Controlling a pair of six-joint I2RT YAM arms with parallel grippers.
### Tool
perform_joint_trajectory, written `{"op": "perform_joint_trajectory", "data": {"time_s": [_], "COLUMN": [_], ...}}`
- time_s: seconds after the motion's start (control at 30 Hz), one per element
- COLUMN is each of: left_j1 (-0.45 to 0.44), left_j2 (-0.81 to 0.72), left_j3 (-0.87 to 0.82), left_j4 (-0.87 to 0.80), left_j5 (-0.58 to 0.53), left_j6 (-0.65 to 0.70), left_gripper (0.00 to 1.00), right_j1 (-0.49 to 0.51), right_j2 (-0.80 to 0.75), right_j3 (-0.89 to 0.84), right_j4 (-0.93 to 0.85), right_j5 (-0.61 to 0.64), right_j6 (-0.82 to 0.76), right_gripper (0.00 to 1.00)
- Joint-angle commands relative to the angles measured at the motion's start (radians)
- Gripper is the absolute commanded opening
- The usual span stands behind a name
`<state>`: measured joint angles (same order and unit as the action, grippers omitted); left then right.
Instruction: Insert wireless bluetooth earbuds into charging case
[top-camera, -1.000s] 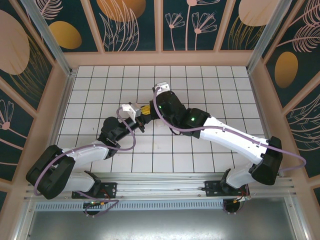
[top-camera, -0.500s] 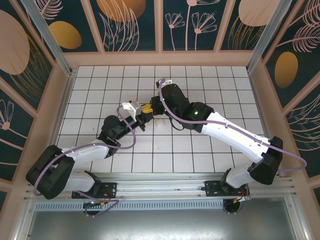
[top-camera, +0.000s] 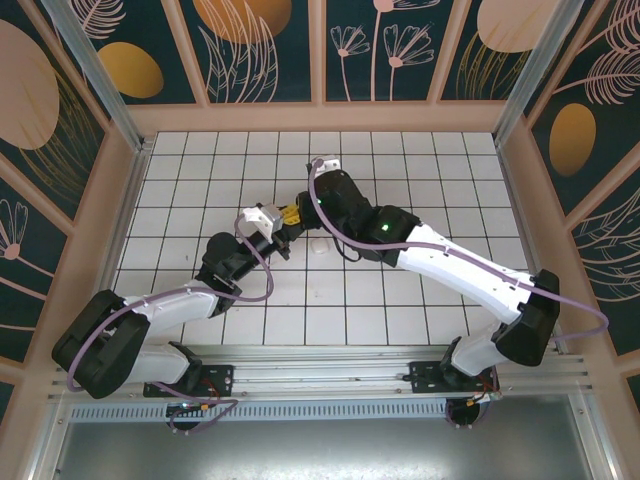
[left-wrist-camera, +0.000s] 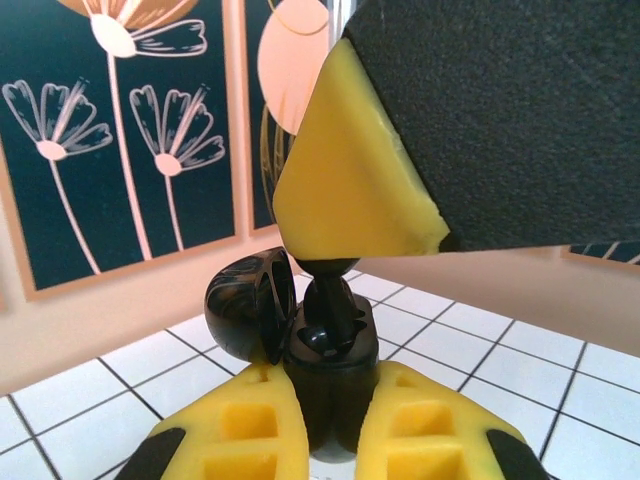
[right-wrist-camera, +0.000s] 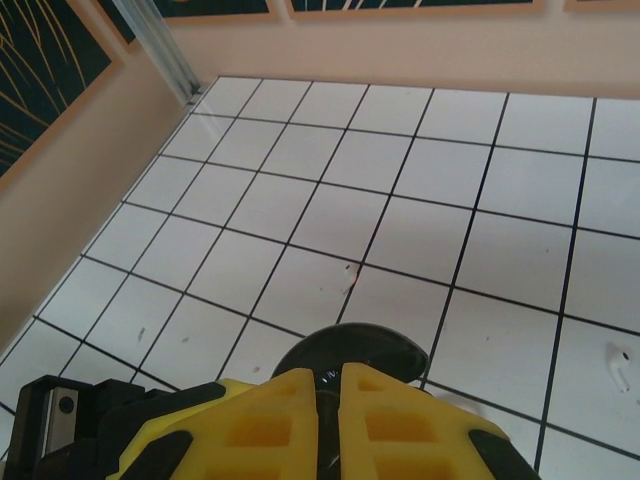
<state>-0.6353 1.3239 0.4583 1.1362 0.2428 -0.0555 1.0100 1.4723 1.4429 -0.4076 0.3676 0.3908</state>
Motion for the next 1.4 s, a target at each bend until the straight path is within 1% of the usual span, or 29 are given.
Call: {"op": "perform_joint_trajectory", "data": {"time_s": [0.0, 0.13, 0.33, 0.5, 0.77, 0.9, 1.03, 1.37], "left_j1": [0.002, 0.002, 0.003, 0.002, 0.003, 0.004, 0.005, 0.005], "left_j2": [0.006, 0.028, 0.066, 0.090, 0.117, 0.137, 0.147, 0.142], "left_j3": [0.003, 0.001, 0.014, 0.021, 0.009, 0.005, 0.013, 0.022], "left_j4": [0.169, 0.210, 0.242, 0.275, 0.326, 0.368, 0.373, 0.366], "left_j5": [-0.110, -0.137, -0.139, -0.129, -0.106, -0.085, -0.085, -0.078], "left_j6": [0.062, 0.085, 0.089, 0.086, 0.095, 0.080, 0.074, 0.058], "left_gripper": [0.00, 0.00, 0.00, 0.00, 0.00, 0.00, 0.00, 0.00], "right_j1": [0.017, 0.010, -0.020, -0.032, -0.035, -0.039, -0.041, -0.042], "right_j2": [0.022, 0.037, 0.084, 0.075, 0.063, 0.057, 0.064, 0.043], "right_j3": [0.004, 0.006, 0.064, 0.046, 0.041, 0.050, 0.045, -0.010], "right_j4": [-0.002, 0.035, 0.010, 0.064, 0.115, 0.127, 0.101, 0.093], "right_j5": [0.035, 0.032, -0.034, -0.073, -0.045, -0.061, -0.067, -0.169], "right_j6": [-0.020, -0.035, -0.033, -0.042, -0.081, -0.101, -0.113, -0.141], "right_gripper": [0.10, 0.10, 0.10, 0.10, 0.10, 0.10, 0.10, 0.10]}}
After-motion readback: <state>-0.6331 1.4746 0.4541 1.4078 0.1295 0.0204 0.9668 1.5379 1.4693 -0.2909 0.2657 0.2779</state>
